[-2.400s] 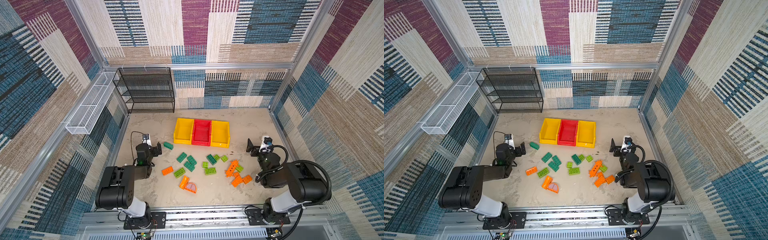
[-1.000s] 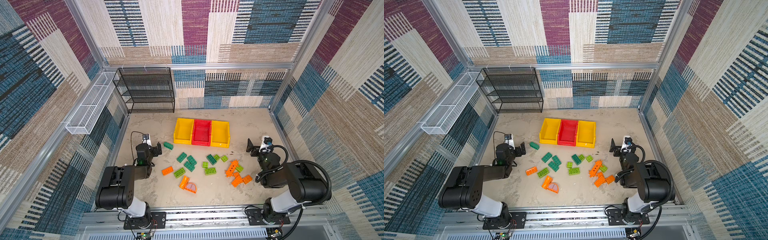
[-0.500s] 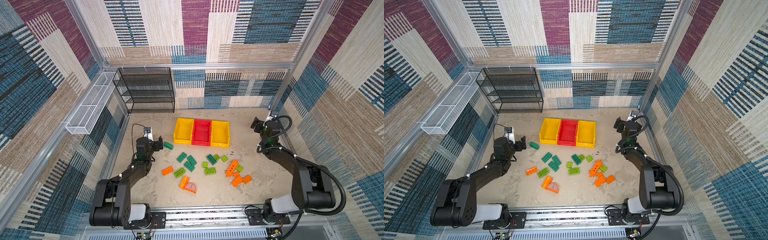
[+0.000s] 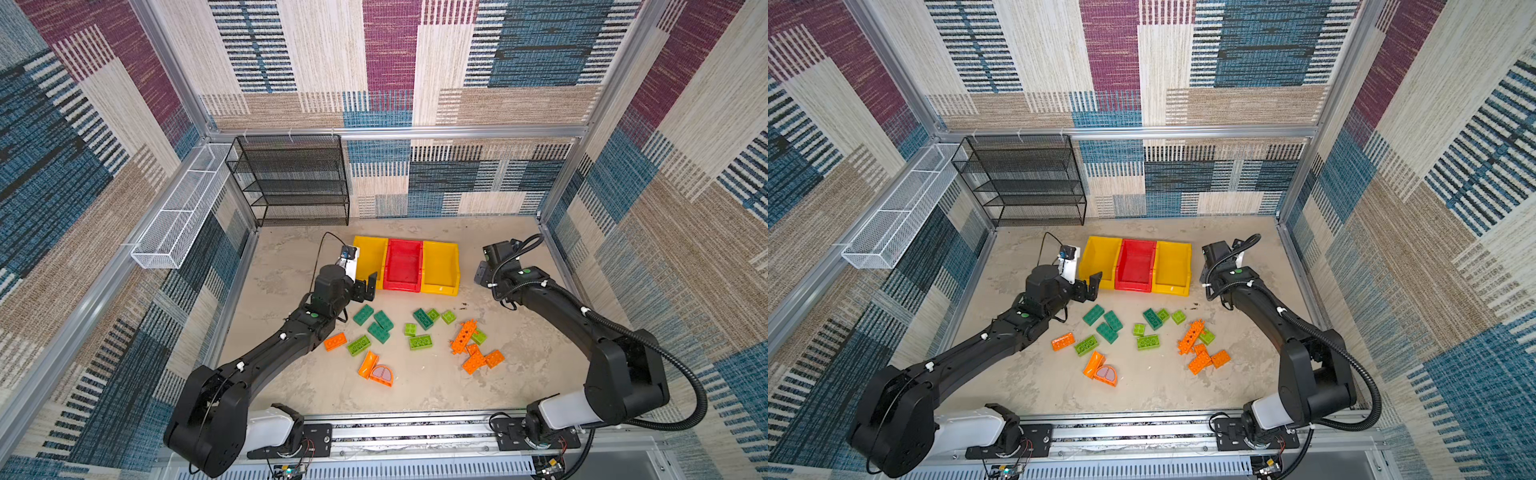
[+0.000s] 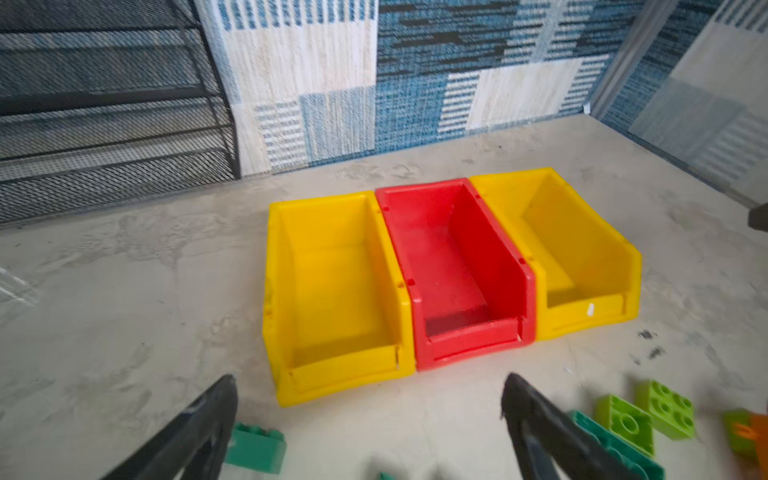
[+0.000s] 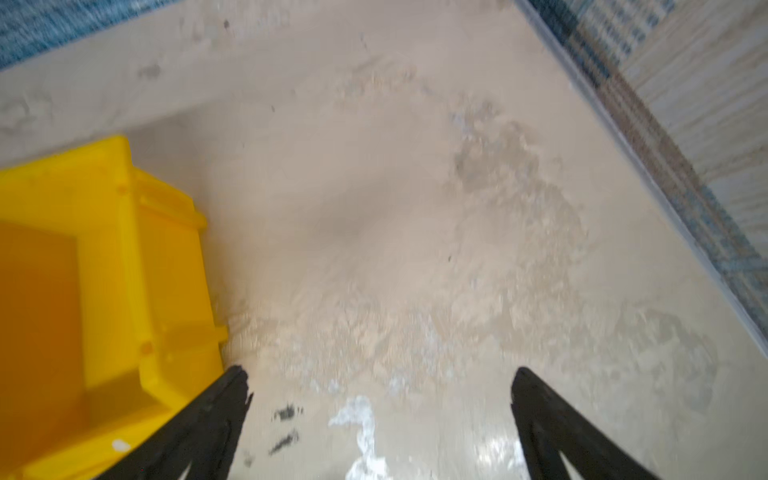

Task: Sort the legos into containers by color
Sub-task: 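Move the right gripper over the long orange brick while the left arm advances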

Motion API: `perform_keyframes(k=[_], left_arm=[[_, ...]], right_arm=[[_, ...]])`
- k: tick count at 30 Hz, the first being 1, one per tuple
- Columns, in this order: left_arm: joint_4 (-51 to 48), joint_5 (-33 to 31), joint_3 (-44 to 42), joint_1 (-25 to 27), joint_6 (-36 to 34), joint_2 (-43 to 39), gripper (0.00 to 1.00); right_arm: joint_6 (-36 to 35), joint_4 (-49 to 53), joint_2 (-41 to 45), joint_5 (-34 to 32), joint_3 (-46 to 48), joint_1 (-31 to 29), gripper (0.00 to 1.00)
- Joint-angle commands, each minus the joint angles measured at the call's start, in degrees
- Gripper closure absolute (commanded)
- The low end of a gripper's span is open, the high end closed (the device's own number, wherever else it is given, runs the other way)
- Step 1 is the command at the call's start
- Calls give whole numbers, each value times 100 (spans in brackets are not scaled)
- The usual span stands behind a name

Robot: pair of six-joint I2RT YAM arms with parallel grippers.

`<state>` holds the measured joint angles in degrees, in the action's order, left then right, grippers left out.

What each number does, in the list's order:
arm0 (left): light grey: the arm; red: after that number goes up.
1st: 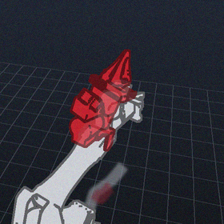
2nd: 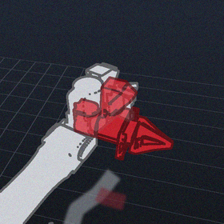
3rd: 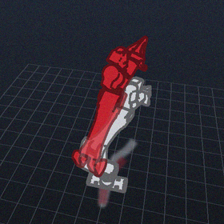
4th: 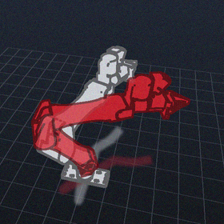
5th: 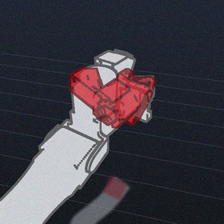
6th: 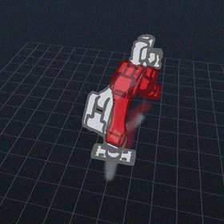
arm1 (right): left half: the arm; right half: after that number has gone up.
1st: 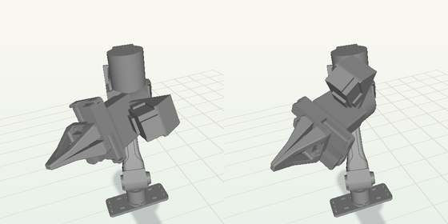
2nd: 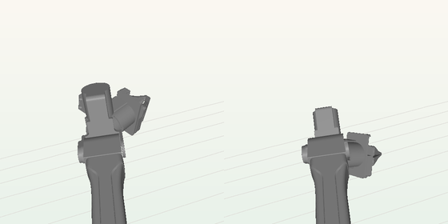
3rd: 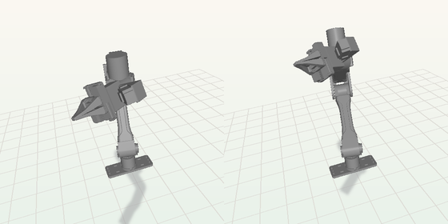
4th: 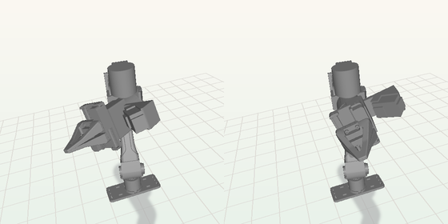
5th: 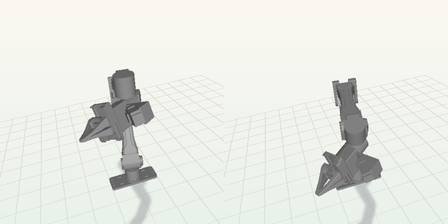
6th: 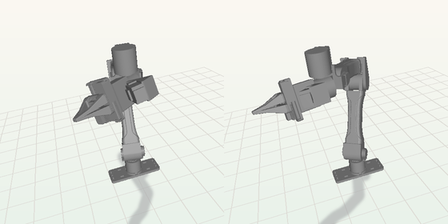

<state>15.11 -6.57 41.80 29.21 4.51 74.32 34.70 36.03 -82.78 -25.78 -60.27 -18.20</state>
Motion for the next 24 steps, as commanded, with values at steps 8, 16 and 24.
perform_keyframes(k=[8,16,24], left_arm=[[43,-761,-481,1248,69,-104,1],[66,-888,-748,1295,277,-349,1],[-67,-837,-747,1296,193,-465,1]], right_arm=[[1995,1549,1103,886,822,-1269,15],[2577,1341,1216,1429,1457,-2067,22],[2535,752,670,1468,1418,-2127,31]])
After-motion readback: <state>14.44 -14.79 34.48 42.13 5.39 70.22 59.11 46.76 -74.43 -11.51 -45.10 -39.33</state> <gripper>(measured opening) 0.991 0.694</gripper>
